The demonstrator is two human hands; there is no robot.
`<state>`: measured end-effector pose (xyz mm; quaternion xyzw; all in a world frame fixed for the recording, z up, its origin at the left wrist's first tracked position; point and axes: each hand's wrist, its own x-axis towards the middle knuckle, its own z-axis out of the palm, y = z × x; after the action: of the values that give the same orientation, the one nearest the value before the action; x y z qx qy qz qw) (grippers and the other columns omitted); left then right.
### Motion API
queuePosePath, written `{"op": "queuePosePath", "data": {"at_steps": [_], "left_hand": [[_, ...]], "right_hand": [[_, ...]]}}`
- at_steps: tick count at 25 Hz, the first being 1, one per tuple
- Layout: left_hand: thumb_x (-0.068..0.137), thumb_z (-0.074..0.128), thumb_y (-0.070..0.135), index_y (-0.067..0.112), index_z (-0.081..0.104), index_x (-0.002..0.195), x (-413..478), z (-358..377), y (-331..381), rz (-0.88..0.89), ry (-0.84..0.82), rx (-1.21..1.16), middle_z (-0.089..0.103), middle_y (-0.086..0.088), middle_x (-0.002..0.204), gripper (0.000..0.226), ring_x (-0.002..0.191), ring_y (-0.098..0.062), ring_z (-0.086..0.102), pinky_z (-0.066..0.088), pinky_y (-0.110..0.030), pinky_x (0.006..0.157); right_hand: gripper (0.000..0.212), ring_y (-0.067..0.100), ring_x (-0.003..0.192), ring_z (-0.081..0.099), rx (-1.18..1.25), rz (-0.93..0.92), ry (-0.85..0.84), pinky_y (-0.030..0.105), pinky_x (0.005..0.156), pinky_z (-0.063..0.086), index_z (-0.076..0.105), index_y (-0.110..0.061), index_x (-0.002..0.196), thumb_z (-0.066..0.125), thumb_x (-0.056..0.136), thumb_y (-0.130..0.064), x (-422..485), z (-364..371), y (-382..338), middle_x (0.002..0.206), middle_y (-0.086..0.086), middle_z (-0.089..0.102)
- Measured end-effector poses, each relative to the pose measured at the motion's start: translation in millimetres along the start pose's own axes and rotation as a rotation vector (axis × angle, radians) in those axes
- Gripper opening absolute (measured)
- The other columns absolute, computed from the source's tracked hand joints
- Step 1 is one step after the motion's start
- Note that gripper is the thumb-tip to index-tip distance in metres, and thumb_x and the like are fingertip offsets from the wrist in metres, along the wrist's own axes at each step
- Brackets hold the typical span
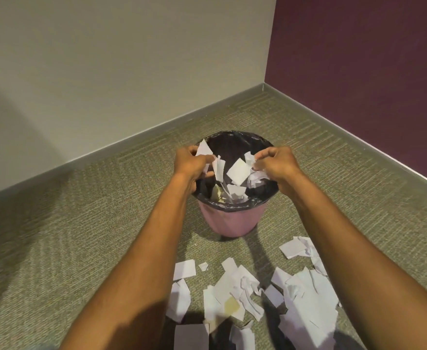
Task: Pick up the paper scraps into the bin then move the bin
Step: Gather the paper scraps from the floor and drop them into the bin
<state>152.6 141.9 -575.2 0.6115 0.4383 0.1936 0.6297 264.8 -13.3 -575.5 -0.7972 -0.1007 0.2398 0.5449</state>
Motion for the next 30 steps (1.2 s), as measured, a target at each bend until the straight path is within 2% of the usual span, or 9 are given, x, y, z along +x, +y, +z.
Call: {"op": "queuePosePath", "data": {"at_steps": [4,9,10,13,15,17,21,26,30], "left_hand": [[0.079,0.075,0.014,0.008,0.071,0.088,-4.0,-2.6,-6.9,0.092,-0.016,0.208,0.071,-0.006,0.084,0.012,0.076,-0.018,0.067,0.060,-0.037,0.068],[0.084,0.069,0.029,0.005,0.069,0.069,-47.7,1.1,-5.6,0.378,-0.038,0.318,0.069,-0.003,0.065,0.028,0.061,-0.018,0.065,0.050,-0.030,0.063],[0.085,0.068,0.029,0.004,0.065,0.063,-58.4,1.2,-7.7,0.355,-0.190,0.291,0.064,-0.002,0.058,0.034,0.052,-0.018,0.059,0.047,-0.030,0.059],[0.086,0.068,0.030,0.010,0.065,0.063,-83.6,16.4,-38.1,0.020,-1.004,0.415,0.064,-0.007,0.060,0.031,0.050,-0.016,0.055,0.049,-0.028,0.058],[0.086,0.070,0.031,0.008,0.069,0.078,-85.0,39.9,-89.2,-0.112,-1.252,0.660,0.070,-0.010,0.078,0.023,0.065,-0.018,0.063,0.055,-0.035,0.072],[0.083,0.073,0.031,0.009,0.068,0.102,-81.1,60.6,-150.2,-0.046,-1.108,0.896,0.069,-0.012,0.108,0.029,0.091,-0.021,0.065,0.054,-0.042,0.090],[0.075,0.076,0.039,0.027,0.028,0.144,-82.0,61.3,-244.5,0.119,-0.750,1.302,0.021,-0.013,0.153,0.085,0.141,-0.037,0.021,0.029,-0.055,0.111],[0.067,0.077,0.054,0.032,0.007,0.149,-71.0,51.2,-287.8,0.106,-0.719,1.456,-0.010,-0.019,0.158,0.110,0.146,-0.041,-0.008,0.018,-0.067,0.107],[0.068,0.074,0.059,0.032,0.010,0.149,-71.4,53.4,-311.9,0.154,-0.644,1.477,-0.006,-0.020,0.159,0.106,0.146,-0.041,-0.001,0.026,-0.065,0.105]], "right_hand": [[0.021,0.026,0.081,0.071,0.032,-0.015,-0.016,0.042,0.076,0.062,0.069,-0.006,0.084,0.056,0.087,0.011,-1.4,-2.3,6.7,0.089,0.014,0.068],[0.028,0.015,0.074,0.069,0.243,-0.078,0.313,0.027,0.066,0.058,0.069,-0.013,0.078,0.052,0.090,0.006,-11.5,-34.2,21.2,0.084,0.007,0.071],[0.028,0.014,0.072,0.066,0.249,-0.050,0.417,0.026,0.063,0.054,0.068,-0.015,0.075,0.052,0.088,0.005,-10.2,-43.2,34.4,0.083,0.006,0.071],[0.020,0.024,0.074,0.060,0.089,0.166,0.652,0.029,0.062,0.044,0.060,-0.009,0.068,0.052,0.086,-0.004,-4.7,-65.1,104.9,0.074,0.006,0.061],[0.019,0.028,0.077,0.061,-0.079,0.337,0.600,0.032,0.064,0.042,0.054,-0.009,0.064,0.059,0.083,-0.009,-5.8,-68.8,159.5,0.073,0.009,0.058],[0.015,0.035,0.093,0.066,-0.335,0.463,0.428,0.033,0.072,0.047,0.064,-0.001,0.081,0.069,0.079,-0.015,-8.9,-63.0,203.6,0.095,0.019,0.067],[0.078,0.043,0.126,0.048,-0.669,0.511,0.168,0.050,0.104,0.043,0.049,-0.010,0.135,0.082,0.073,-0.042,-14.2,-56.4,247.9,0.142,0.022,0.041],[0.109,0.049,0.142,0.023,-0.902,0.446,0.012,0.069,0.108,0.024,0.027,-0.024,0.150,0.080,0.064,-0.065,14.9,-64.0,268.5,0.159,0.019,0.014],[0.105,0.051,0.144,0.014,-0.861,0.497,-0.003,0.073,0.109,0.018,0.035,-0.026,0.143,0.079,0.058,-0.070,39.0,-56.5,283.6,0.160,0.018,0.009]]}}
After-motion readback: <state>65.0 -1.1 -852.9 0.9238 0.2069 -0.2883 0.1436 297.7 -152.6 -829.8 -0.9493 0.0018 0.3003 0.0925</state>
